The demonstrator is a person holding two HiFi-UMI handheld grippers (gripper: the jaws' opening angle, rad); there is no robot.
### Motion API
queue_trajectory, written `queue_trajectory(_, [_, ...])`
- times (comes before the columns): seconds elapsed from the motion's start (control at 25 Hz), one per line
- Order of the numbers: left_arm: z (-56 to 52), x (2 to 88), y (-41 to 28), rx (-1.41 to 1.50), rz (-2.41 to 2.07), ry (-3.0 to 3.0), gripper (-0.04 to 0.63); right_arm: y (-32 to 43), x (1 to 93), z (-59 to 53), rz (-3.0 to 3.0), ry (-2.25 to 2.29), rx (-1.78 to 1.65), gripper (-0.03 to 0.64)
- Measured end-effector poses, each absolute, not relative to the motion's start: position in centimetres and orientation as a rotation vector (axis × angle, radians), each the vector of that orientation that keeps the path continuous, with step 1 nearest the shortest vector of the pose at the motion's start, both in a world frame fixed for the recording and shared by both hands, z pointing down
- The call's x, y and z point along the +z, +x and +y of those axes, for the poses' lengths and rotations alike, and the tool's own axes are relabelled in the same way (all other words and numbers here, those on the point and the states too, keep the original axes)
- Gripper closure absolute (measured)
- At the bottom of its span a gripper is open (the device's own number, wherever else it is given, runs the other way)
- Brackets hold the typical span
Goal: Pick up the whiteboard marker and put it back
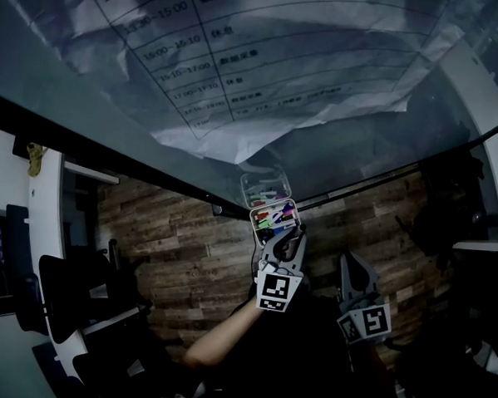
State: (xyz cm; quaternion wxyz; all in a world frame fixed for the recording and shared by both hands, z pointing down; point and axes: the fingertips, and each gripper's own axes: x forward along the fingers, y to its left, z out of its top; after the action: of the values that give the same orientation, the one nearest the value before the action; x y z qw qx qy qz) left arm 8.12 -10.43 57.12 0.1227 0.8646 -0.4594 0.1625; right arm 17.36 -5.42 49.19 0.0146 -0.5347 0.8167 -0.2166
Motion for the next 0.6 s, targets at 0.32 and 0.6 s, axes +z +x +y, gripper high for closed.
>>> queue_trajectory(0.32, [-10.3,57.0,7.0,0.453,-1.402,2.503,0.520,17.3,49.4,-4.7,2.553,-1.669,-0.676,0.603])
queue_trajectory(0.6, [-9.9,56.4,6.0,0.414,-1.449,2.499,0.522,16.8,49.2,-4.4,2.570,-1.654,-0.660,0.603])
